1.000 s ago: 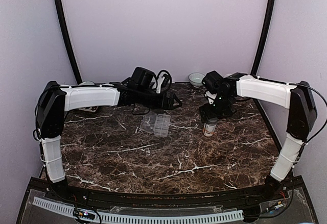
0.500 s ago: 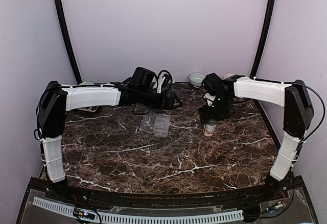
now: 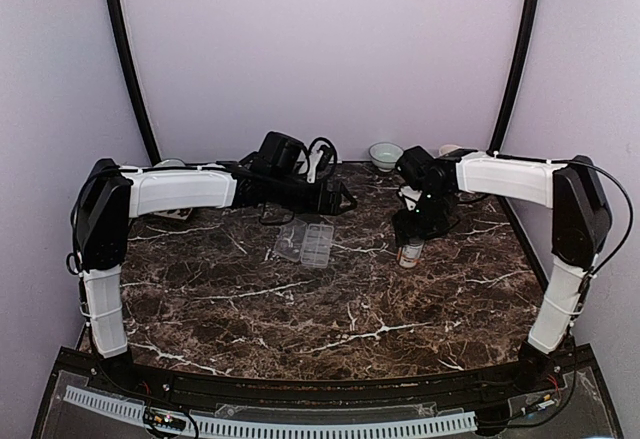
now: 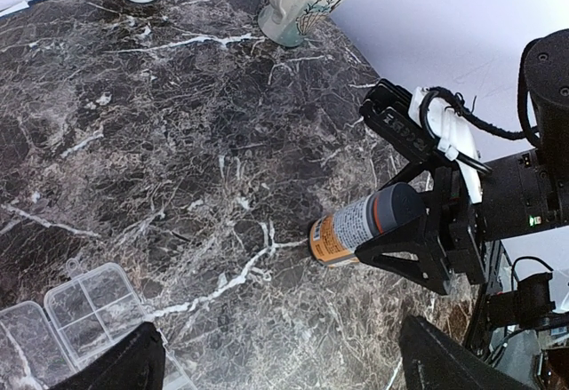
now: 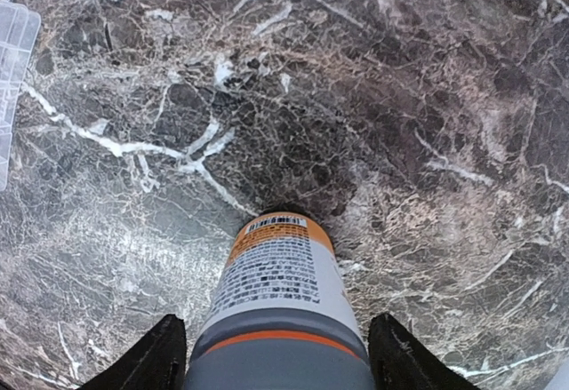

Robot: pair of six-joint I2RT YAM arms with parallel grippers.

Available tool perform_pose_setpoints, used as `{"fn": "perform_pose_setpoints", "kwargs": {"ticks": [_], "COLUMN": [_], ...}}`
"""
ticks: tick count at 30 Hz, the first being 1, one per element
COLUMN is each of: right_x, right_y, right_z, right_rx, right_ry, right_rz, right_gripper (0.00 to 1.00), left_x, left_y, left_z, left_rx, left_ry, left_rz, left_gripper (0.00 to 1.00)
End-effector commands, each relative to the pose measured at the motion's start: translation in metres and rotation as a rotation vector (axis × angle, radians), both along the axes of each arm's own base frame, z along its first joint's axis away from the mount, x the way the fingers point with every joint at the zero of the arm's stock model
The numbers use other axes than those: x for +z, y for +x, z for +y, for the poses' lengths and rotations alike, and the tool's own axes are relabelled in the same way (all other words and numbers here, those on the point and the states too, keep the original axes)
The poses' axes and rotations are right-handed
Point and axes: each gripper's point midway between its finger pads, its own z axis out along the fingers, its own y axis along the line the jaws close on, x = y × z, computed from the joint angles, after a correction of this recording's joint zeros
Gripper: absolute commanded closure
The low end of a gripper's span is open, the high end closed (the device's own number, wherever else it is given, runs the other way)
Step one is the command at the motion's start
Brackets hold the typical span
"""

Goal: Sort the pills into containers
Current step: Pick up the pill bottle from the center of the board.

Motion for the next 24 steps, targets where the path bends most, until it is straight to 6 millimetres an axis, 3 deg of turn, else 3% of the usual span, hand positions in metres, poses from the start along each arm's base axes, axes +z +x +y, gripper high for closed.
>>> {"fn": "perform_pose_setpoints", "kwargs": {"ticks": [1, 4, 11, 13, 18, 24], "right_x": [-0.010, -0.012, -0.004, 0.000, 0.020, 0.060], "right_y": [-0.001, -0.003, 0.000, 0.002, 0.006, 0.010], "right_z": [-0.001, -0.001, 0.001, 0.002, 0.009, 0.017], "right_rx": [-0.001, 0.002, -0.001, 0.001, 0.005, 0.012], "right_ry": [0.006, 0.008, 0.031, 0.040, 0.090, 0.163], "right_rz": [0.027, 0.035, 0.010, 0.000, -0.041, -0.108], "right_gripper": [0.31, 0.36, 0.69, 0.73, 0.78, 0.80], "left_x": [0.009, 0.008, 0.007, 0.007, 0.006, 0.013], "left_y": [0.001, 0.000, -0.002, -0.004, -0.007, -0.012], "left_z": [-0.003, -0.003, -0.003, -0.004, -0.005, -0.007], "left_rx": [-0.004, -0.004, -0.018, -0.029, -0.056, -0.100], "left_ry": [-0.010, -0.010, -0.009, -0.018, -0.068, -0.203], "left_rz": [-0.019, -0.018, -0.005, 0.002, 0.039, 0.111], "left_gripper": [0.06, 0.06, 0.05, 0.04, 0.02, 0.01]}}
